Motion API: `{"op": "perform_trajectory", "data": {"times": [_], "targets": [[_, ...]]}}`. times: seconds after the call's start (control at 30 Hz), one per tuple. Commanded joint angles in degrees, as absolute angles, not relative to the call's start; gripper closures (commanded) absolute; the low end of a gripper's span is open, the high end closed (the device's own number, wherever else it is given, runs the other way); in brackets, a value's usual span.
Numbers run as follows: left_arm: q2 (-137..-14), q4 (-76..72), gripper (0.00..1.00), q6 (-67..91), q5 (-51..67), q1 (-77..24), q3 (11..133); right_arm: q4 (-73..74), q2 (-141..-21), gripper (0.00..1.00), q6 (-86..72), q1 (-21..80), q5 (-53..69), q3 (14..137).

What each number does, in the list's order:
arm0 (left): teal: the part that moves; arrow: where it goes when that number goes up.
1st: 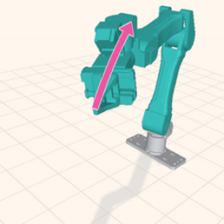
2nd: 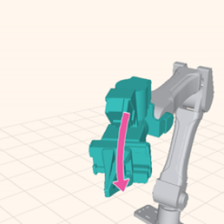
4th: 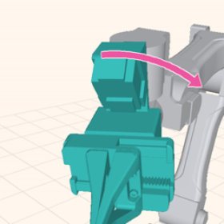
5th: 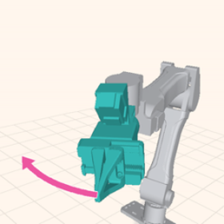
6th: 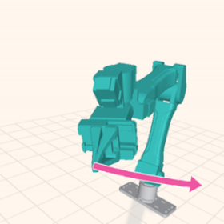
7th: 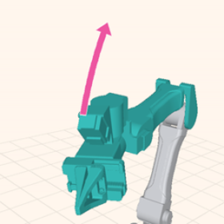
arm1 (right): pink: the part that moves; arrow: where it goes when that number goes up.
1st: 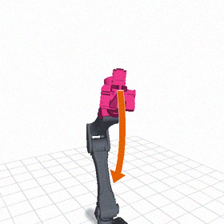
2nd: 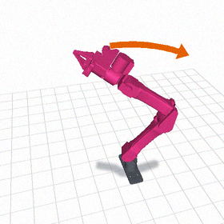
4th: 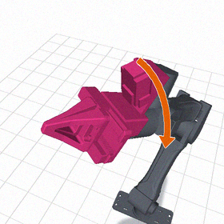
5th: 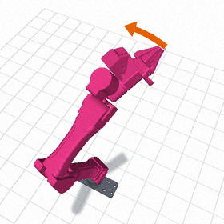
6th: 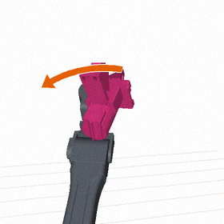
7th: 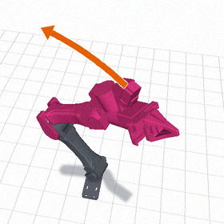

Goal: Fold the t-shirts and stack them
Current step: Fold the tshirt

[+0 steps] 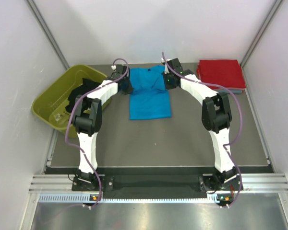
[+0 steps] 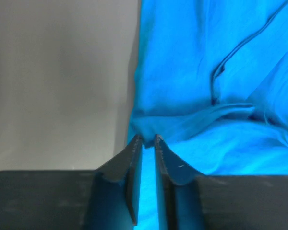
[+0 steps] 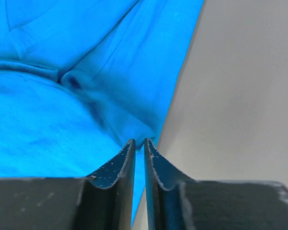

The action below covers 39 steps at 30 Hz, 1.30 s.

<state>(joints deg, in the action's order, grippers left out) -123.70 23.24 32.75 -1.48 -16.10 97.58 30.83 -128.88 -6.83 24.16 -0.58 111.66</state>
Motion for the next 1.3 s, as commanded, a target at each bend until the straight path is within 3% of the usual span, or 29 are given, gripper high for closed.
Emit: {"op": "perform_trajectory", "data": {"times": [0.0, 0.13, 0.27, 0.43, 0.63, 1.03, 1.27], "targets": [[-124.19, 22.85, 0.74, 31.99, -2.55, -15.82, 101.51, 28.47, -130.25, 0.85, -5.89, 23.12, -0.44, 116.01], [-121.74, 24.52, 0.67, 30.85, -2.98, -15.99, 102.22, 30.76, -129.12, 0.70, -5.80, 22.76, -2.63, 118.21], [-118.57, 24.43, 0.67, 29.01, -3.96, -16.87, 100.99, 32.08, -126.57, 0.67, -6.32, 22.85, -2.55, 116.82], [-118.21, 23.03, 0.71, 28.30, -0.53, -18.10, 99.32, 31.55, -124.89, 0.83, -7.82, 23.03, -0.27, 113.30], [-122.33, 22.94, 0.74, 26.64, -1.05, -18.19, 100.28, 29.45, -123.14, 0.89, -10.89, 23.29, 4.56, 107.06], [-133.15, 28.64, 0.76, 22.68, -7.47, -18.19, 112.49, 25.23, -115.93, 0.91, -14.06, 23.47, 6.77, 89.39], [-128.33, 33.92, 0.73, 22.68, -6.95, -18.46, 114.71, 28.47, -112.51, 0.91, -13.89, 23.55, 5.45, 88.94]]}}
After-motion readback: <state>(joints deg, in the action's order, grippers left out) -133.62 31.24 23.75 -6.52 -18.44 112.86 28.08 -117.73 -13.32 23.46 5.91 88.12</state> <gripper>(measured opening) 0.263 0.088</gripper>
